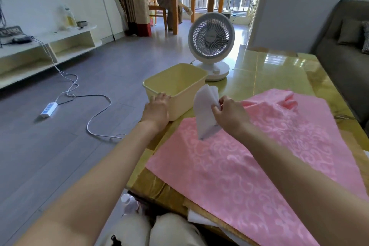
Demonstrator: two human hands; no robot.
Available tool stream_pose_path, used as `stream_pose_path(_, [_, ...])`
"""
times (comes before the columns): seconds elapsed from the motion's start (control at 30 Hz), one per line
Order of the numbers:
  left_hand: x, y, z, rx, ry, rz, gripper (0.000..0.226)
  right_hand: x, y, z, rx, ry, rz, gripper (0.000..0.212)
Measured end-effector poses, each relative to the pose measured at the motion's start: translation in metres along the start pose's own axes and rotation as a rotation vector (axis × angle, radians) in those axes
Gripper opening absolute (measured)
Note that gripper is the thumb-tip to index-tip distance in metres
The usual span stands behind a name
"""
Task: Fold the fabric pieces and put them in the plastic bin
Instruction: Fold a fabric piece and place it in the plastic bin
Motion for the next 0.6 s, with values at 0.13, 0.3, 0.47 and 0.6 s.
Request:
stream_pose_path(0.13, [0.010, -0.011, 0.003, 0.001, -0.010, 0.072, 0.062, 0.008, -0.006, 0.002, 0.000, 0.000, 0.015, 0.026])
stream_pose_path(0.3, [0.007, -0.018, -0.002, 0.006, 0.030, -0.021, 0.041, 0.012, -0.006, 0.004, -0.002, -0.012, 0.015, 0.024])
stream_pose_path(0.47, [0.007, -0.004, -0.017, 0.091, 0.009, -0.115, 0.024, 0.004, 0.001, 0.015, -0.059, -0.016, -0.038, 0.023])
stream_pose_path(0.6, [0.006, 0.016, -0.030, 0.126, 0.044, -0.141, 0.020, -0.013, 0.005, 0.029, -0.107, 0.068, -0.080, 0.022])
Point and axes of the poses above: each hand's wrist, its own y-axis away from the middle knuckle, its own x-axis out of the palm, z = x × y, the point moved 5 cm from there along -y, towards the middle knuckle, and after that the axes turned 4 degrees about -y, right-handed, at the moved point
